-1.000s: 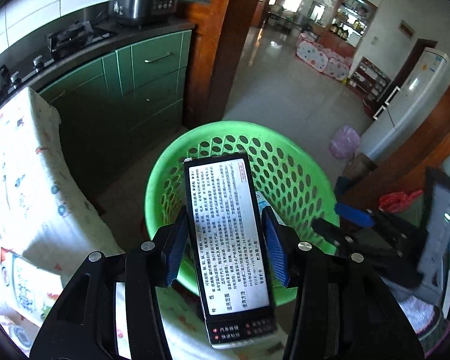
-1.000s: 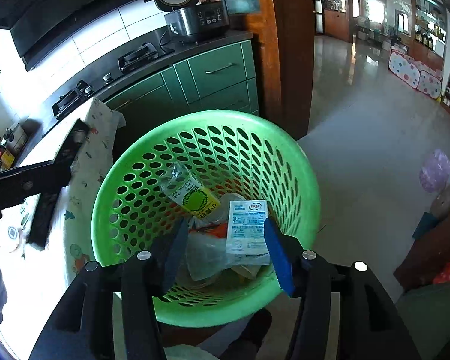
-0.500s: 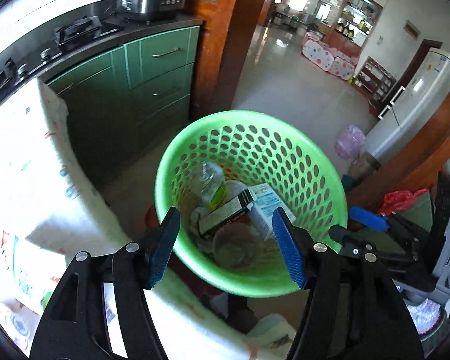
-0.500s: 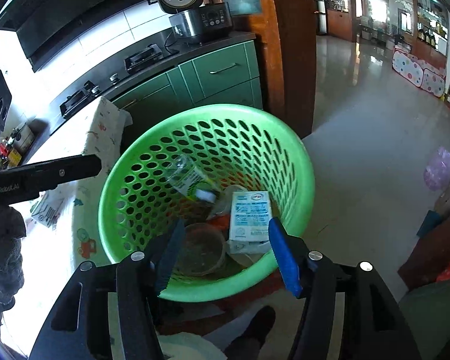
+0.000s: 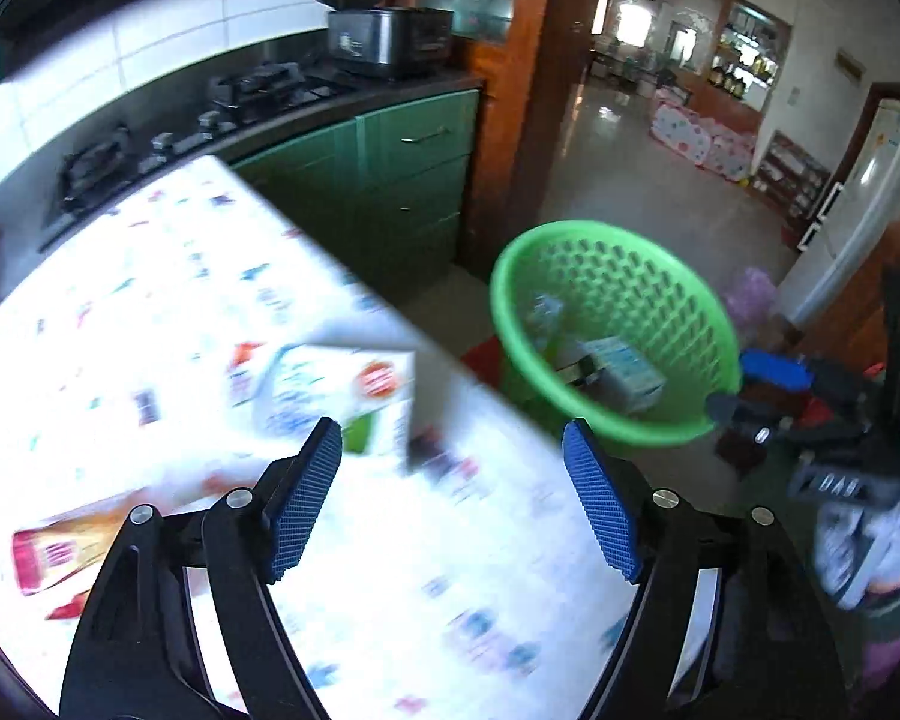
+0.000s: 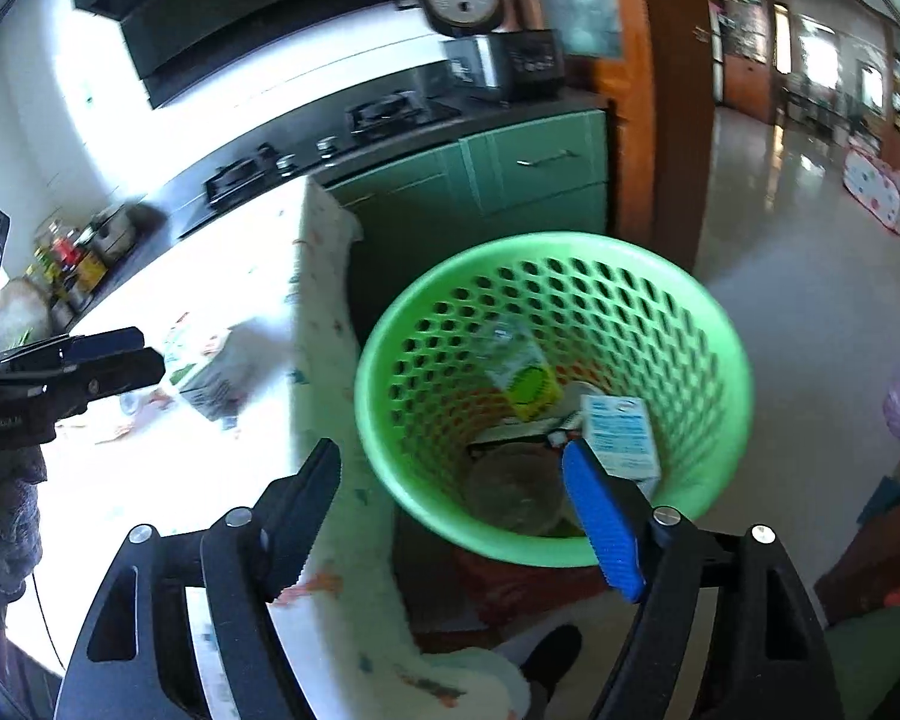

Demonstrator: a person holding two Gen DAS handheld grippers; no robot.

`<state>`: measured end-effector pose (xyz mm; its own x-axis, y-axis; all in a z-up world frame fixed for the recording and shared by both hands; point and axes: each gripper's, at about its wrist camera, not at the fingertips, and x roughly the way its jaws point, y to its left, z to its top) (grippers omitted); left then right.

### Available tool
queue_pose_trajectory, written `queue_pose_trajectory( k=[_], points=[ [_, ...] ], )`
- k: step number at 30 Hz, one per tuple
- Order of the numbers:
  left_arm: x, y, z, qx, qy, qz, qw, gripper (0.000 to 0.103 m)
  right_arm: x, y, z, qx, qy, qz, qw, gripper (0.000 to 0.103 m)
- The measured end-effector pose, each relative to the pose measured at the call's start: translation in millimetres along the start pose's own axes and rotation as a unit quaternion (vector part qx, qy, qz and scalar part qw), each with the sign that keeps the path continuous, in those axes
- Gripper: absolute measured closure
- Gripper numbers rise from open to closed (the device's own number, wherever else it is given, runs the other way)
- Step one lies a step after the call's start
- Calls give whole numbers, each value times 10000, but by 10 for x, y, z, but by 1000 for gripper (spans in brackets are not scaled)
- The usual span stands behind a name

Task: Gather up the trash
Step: 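Move both tools back over the table toward the orange bottle and milk carton, then grasp the orange Dongpeng bottle with the left tool while the right tool grasps the Yili carton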

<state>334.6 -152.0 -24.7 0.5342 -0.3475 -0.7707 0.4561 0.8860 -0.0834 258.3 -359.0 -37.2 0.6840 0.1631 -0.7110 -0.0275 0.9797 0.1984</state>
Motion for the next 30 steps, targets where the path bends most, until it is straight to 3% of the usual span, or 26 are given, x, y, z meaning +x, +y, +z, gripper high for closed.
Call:
queue_pose_trajectory(
  k=[6,15,18,27,30],
  points=[
    [-348,550,-245,162,-22,367,9992,22,-1,454,63,-410,23,174,9990,26],
    [-549,1246,-533,894,190,815,9925,17,60,1039,166,-890,132,254,9956,23],
    [-549,1391,-572,1157,287,634,9908,14,131,1219,186,-1077,209,256,9936,21],
    [-345,1597,-624,2169,679,248,9735,13,439,1567,369,-1507,533,309,9867,20],
    [-236,1677,-606,2277,836,57,9701,13,581,1656,451,-1609,685,416,9837,20]
  ],
)
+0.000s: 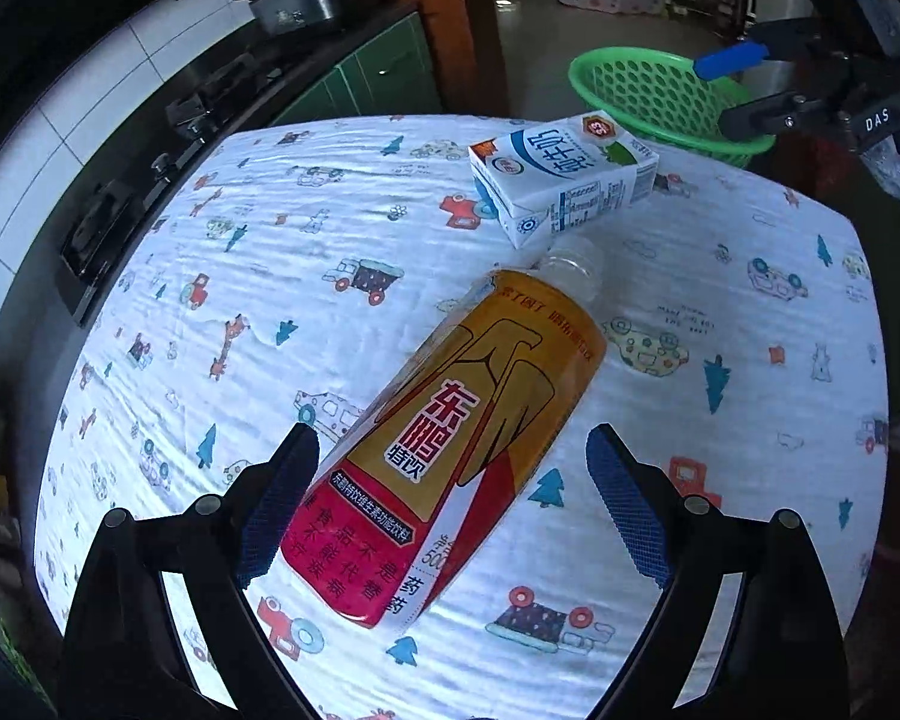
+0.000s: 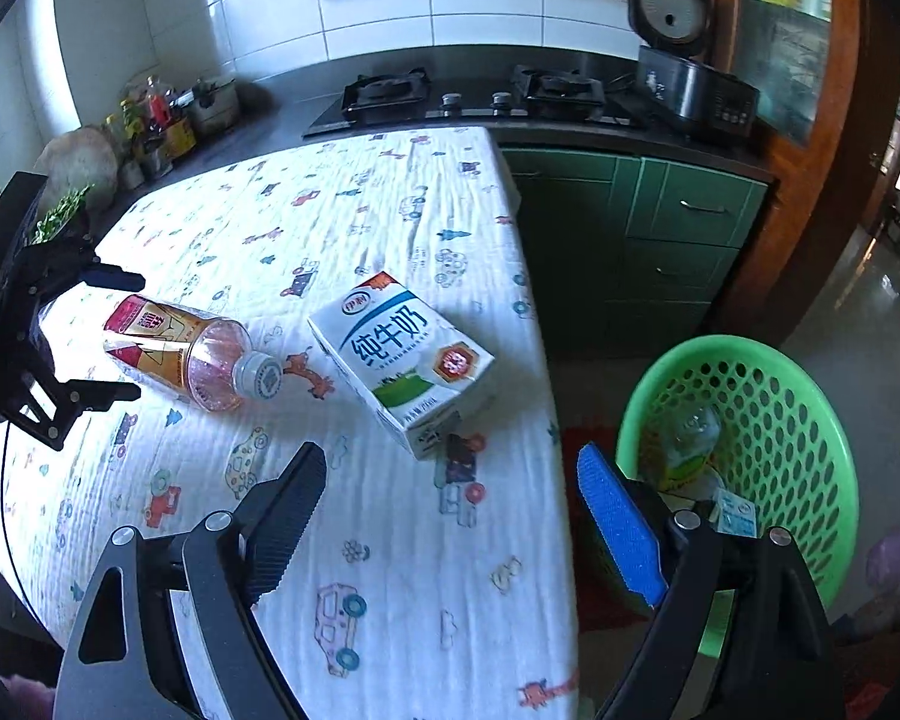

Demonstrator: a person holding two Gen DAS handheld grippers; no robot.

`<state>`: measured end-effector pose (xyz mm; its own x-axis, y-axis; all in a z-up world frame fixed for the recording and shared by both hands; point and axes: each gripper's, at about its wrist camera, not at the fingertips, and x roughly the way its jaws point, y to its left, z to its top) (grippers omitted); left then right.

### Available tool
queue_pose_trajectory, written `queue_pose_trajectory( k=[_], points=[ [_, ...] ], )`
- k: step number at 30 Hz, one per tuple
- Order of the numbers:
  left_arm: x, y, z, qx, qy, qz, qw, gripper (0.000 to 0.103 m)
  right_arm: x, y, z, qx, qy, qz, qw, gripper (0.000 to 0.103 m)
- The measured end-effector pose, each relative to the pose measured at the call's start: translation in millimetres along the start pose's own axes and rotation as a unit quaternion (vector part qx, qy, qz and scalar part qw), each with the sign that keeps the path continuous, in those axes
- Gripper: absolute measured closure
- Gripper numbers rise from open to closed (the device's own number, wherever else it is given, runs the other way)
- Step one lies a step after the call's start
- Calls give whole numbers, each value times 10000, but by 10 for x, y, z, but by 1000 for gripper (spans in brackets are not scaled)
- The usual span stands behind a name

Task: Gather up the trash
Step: 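Grasp the orange Dongpeng bottle with the left tool while the right tool grasps the Yili carton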

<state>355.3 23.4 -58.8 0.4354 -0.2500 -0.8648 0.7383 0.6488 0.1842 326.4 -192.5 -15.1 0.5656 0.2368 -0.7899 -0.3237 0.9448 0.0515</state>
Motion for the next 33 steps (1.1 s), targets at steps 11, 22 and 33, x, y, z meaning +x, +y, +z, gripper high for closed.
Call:
queue_pose_trajectory(
  k=[11,22,33],
  points=[
    [338,51,34,616,335,-468,9964,13,532,186,401,-1005,545,195,9933,19],
    [455,71,62,587,390,-793,9944,15,1056,232,667,-1679,928,480,9803,14],
    [385,-66,130,166,640,-1170,9909,24,1389,354,626,-1977,1164,526,9719,27]
  ],
)
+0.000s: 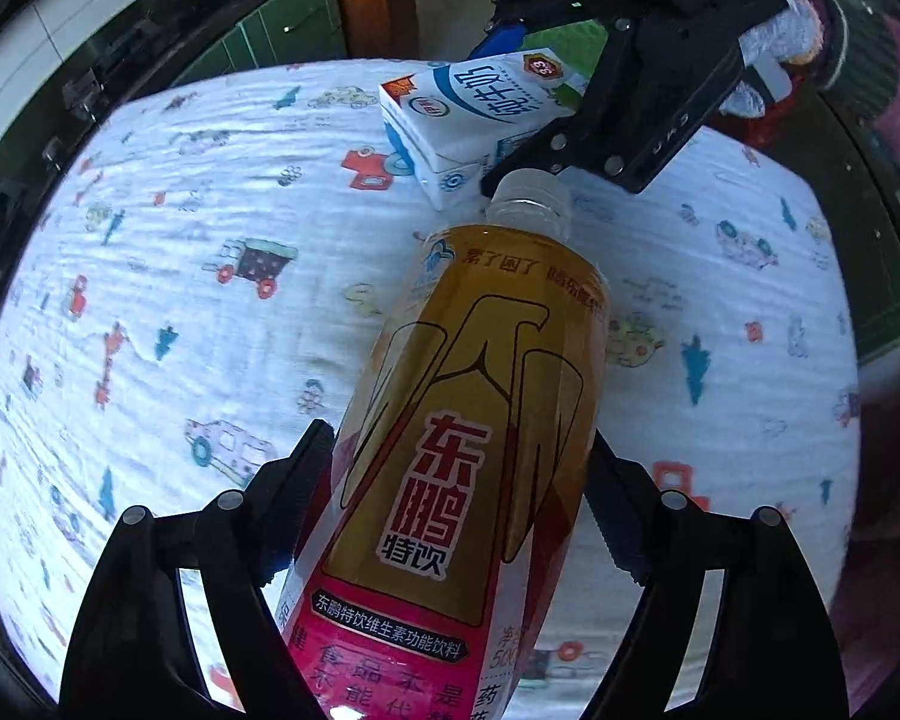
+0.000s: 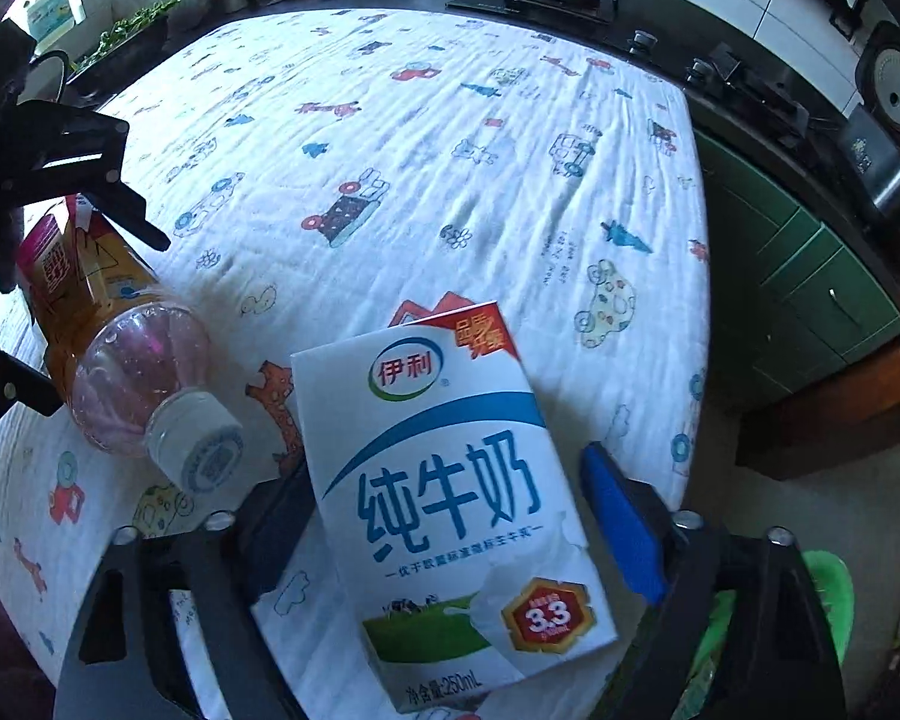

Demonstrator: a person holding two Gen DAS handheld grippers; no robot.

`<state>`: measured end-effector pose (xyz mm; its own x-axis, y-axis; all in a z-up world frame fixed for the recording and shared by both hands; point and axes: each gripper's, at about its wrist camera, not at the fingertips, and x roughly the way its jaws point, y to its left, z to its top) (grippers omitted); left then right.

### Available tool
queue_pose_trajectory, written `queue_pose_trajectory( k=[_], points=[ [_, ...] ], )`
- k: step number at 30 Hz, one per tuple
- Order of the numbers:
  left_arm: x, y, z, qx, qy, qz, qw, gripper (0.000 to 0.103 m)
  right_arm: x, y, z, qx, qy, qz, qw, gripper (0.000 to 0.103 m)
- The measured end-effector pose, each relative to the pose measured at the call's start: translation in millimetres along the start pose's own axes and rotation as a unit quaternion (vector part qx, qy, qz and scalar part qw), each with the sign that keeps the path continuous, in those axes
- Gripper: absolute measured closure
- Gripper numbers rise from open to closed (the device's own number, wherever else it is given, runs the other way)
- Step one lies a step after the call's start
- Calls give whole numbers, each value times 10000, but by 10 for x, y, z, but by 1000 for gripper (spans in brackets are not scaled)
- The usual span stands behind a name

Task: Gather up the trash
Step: 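Grasp the orange Dongpeng bottle with the left tool while the right tool grasps the Yili carton, then carry the orange bottle and the Yili carton over the green basket with both tools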

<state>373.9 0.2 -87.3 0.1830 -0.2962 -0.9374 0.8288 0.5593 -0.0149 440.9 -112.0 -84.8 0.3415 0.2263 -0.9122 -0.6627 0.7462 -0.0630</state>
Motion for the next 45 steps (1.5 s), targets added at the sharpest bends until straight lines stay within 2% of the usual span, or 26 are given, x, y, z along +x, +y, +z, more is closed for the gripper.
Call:
queue_pose_trajectory(
  k=[7,18,20,24,27,34,36,40,45],
  points=[
    [27,-93,83,-222,135,-11,9997,24,-137,84,-144,184,-120,-52,9997,33],
    [70,-253,180,-338,37,-53,9994,25,-494,-14,-505,1178,-475,69,9919,35],
    [68,-293,193,-296,2,94,9995,30,-562,-22,-570,1323,-557,50,9896,36],
    [38,-312,168,-558,-88,231,9981,32,-696,-54,-693,1585,-698,35,9849,36],
    [-67,-384,125,-687,-301,359,9965,32,-818,-104,-802,1776,-831,-34,9806,36],
    [-294,-570,319,-1017,-664,166,9925,33,-1121,-396,-1204,2411,-1022,-340,9645,36],
    [-240,-696,574,-1019,-779,94,9917,33,-1204,-517,-1342,2577,-1056,-518,9590,36],
    [-199,-840,846,-1140,-904,-105,9893,33,-1320,-846,-1680,3017,-1038,-918,9433,36],
    [-52,-967,1182,-1219,-1004,-261,9871,33,-1350,-1297,-2119,3642,-1023,-1266,9170,35]
  ],
)
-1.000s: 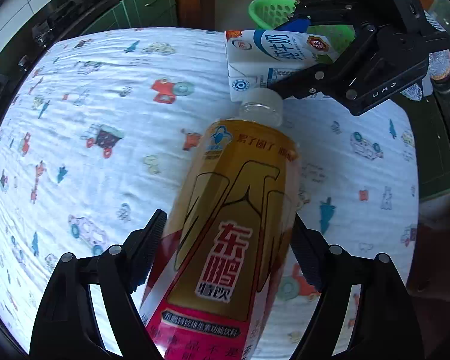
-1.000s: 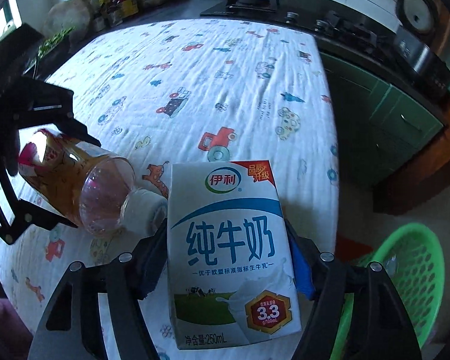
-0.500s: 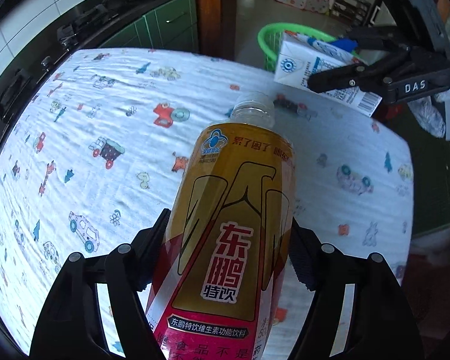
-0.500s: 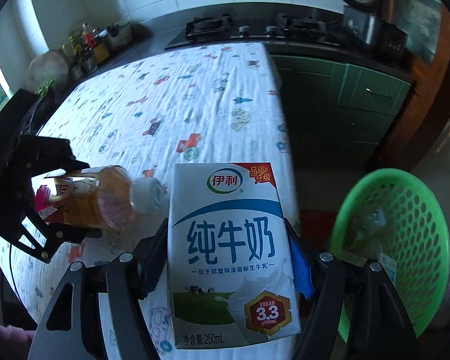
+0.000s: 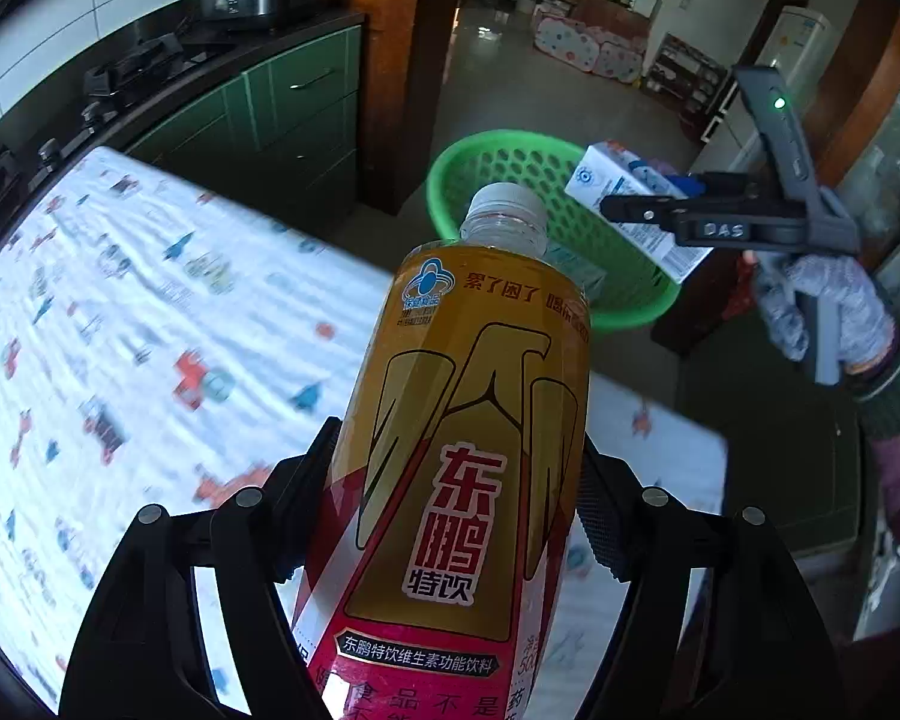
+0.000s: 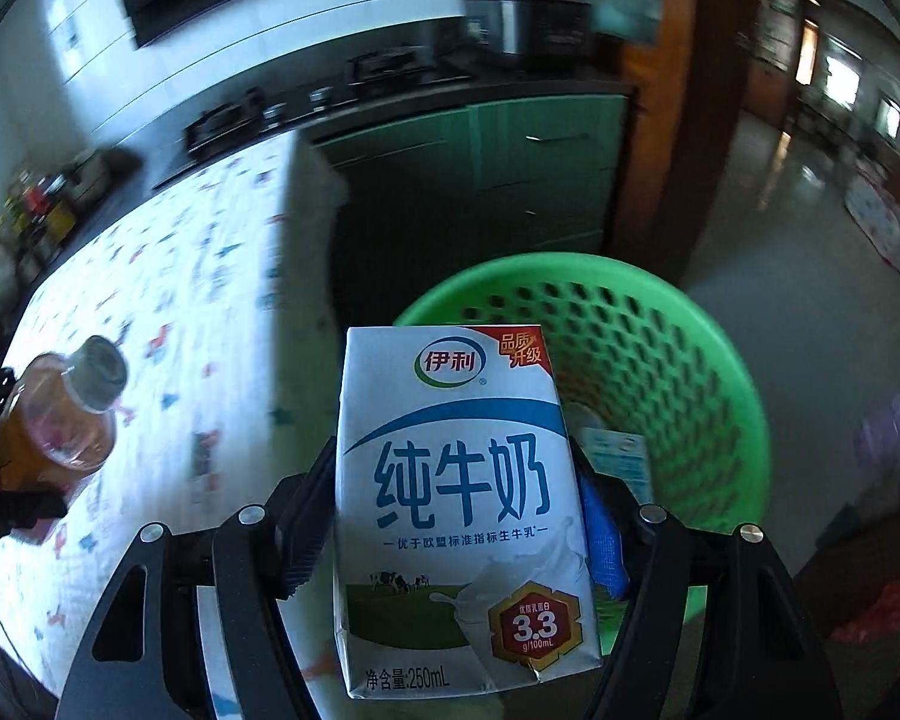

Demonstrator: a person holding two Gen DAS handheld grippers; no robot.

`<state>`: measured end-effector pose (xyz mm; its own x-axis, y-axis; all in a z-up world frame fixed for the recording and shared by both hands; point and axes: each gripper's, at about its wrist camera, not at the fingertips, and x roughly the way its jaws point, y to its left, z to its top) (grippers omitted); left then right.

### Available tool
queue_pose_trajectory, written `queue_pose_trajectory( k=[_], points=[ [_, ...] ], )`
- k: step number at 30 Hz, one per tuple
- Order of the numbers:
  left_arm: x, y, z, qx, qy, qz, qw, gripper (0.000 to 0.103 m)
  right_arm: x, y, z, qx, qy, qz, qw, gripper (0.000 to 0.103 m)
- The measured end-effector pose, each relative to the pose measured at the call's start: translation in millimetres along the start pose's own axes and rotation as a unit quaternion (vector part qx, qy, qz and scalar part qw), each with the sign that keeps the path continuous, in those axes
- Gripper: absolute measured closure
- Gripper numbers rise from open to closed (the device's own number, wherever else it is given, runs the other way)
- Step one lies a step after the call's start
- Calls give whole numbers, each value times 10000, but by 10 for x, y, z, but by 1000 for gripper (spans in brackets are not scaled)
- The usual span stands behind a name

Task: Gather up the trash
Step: 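Carry the orange bottle and the Yili carton over the green basket with both tools, then open the right tool to drop the Yili carton while the left tool holds the bottle, then open the left tool over the basket to drop the orange bottle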

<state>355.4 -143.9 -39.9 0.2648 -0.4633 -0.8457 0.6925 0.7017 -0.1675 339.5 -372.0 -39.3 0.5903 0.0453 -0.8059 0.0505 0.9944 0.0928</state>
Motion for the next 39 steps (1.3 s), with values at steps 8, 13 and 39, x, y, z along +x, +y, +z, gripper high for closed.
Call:
queue_pose_trajectory(
  k=[8,13,39],
  points=[
    [204,-313,489,-99,-322,-106,9994,33,300,-569,-16,438,16,-388,9983,35],
    [372,-382,724,-324,-441,-212,9983,33,428,-789,-7,691,-38,-317,9971,27],
    [1210,-615,1150,-923,-631,-74,9937,32,-68,-868,-467,514,-573,-472,9959,20]
  ],
)
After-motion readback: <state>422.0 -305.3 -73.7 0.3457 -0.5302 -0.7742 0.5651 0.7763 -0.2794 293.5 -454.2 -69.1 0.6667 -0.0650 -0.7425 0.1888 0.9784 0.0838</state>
